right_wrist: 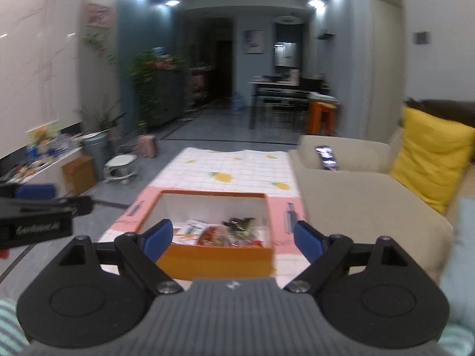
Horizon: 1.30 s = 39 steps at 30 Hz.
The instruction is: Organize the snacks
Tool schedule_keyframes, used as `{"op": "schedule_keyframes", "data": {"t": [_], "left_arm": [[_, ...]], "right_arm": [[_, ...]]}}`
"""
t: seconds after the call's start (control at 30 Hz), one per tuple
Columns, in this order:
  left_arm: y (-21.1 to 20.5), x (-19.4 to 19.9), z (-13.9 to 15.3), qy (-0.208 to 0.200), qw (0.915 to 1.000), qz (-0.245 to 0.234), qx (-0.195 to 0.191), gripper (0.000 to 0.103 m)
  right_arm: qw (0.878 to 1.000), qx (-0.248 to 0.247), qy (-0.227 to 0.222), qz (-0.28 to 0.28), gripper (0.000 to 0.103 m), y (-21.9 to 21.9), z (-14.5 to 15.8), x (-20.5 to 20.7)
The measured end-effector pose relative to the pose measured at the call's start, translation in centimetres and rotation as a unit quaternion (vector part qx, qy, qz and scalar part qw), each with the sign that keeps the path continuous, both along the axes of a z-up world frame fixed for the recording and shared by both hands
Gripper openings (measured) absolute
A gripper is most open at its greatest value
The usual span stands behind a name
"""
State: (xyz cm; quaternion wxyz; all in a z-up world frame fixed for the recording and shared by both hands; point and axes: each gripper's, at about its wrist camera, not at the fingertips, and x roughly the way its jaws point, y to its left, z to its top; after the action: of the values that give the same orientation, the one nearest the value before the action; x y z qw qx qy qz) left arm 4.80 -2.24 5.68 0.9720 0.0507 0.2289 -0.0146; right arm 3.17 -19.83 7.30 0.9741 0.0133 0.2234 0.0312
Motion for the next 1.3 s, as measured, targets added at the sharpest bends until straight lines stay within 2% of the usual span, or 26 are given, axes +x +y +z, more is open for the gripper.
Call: {"op": "schedule_keyframes", "data": {"t": [0.07,0.17,0.4,0.53,0.77,1.3], "left_arm": [[-0.2,0.3,-0.8,0.008,1.0,-0.001,-0.001,0.074],[-0.1,0.9,-1.5,0.037,0.9992,-0.01,-0.011,0.074],[-0.3,0.8,-3.5,0.069,0.9975,-0.012,-0.01,0.075],[0.0,1.0,-4.4,0.091,0.9957,-0.008,-0.015,0.075],[-0.1,0.9,-4.4,0.094,0.9954,-0.004,-0.019,0.075],[0.3,0.4,-3.6,0.09,0.9957,0.001,-0.024,0.075]], "right_arm": [[1.0,0.003,-0.006,-0.008,0.086,0.2,-0.9,-0.5],[1.0,-0.017,-0.01,-0.015,0.087,0.7,-2.3,-0.6],[1.0,-0.004,0.028,-0.012,0.091,0.6,-5.0,1.0],[0.999,-0.007,0.035,-0.016,0.091,0.6,-5.7,1.3],[0.999,-0.003,0.038,-0.021,0.092,0.5,-6.0,1.4],[1.0,-0.006,0.007,-0.022,0.094,0.6,-5.1,0.6]]}}
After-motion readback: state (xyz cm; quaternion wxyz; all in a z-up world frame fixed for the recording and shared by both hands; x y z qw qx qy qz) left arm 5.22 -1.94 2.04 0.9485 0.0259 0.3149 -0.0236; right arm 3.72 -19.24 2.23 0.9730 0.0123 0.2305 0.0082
